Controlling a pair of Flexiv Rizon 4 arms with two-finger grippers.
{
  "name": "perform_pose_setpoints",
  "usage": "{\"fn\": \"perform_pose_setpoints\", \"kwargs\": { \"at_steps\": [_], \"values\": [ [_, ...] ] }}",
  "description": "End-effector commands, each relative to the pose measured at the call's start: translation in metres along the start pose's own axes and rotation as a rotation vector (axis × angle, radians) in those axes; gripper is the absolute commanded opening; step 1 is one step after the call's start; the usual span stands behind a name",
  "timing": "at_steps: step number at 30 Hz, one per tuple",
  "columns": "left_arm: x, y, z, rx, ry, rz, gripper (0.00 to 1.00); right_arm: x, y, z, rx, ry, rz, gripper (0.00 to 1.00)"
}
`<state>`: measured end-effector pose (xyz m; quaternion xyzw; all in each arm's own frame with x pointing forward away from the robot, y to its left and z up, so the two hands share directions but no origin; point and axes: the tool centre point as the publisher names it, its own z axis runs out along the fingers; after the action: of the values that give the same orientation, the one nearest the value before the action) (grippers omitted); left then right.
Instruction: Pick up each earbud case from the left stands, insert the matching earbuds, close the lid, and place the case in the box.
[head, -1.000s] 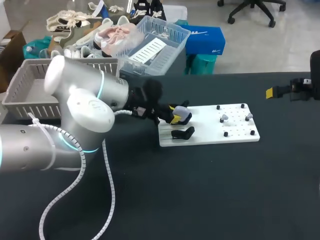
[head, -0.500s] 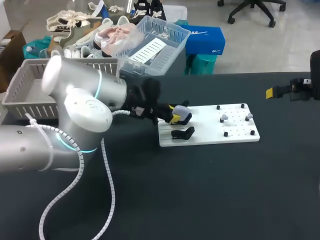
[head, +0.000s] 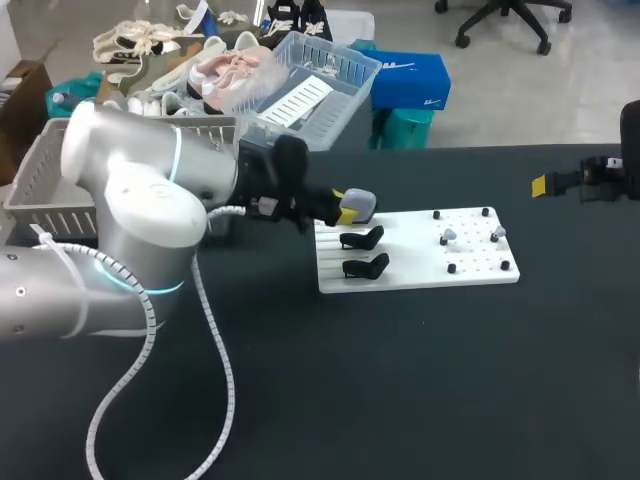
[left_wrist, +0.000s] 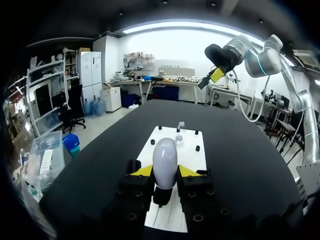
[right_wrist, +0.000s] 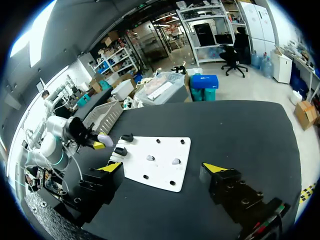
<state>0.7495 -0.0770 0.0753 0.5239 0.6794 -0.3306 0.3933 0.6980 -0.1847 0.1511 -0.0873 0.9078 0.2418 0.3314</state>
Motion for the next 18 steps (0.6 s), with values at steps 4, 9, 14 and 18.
{"fn": "perform_pose_setpoints", "kwargs": {
  "at_steps": [4, 9, 14, 18],
  "values": [
    [-0.014, -0.021, -0.027, -0.022, -0.076, 0.006, 0.0, -0.008, 0.004, -0.001, 0.01, 0.009, -0.022, 1.0],
    [-0.032, -0.035, -0.041, -0.031, -0.128, -0.02, 0.0, -0.025, 0.028, 0.01, -0.022, 0.036, -0.105, 1.0],
    [-0.043, -0.048, -0.047, 0.001, -0.166, 0.029, 0.0, -0.029, 0.044, 0.025, -0.076, 0.082, -0.155, 1.0],
    [-0.054, -0.053, -0.05, -0.007, -0.205, 0.037, 0.0, -0.029, 0.059, 0.033, -0.102, 0.109, -0.181, 1.0]
  ]
}}
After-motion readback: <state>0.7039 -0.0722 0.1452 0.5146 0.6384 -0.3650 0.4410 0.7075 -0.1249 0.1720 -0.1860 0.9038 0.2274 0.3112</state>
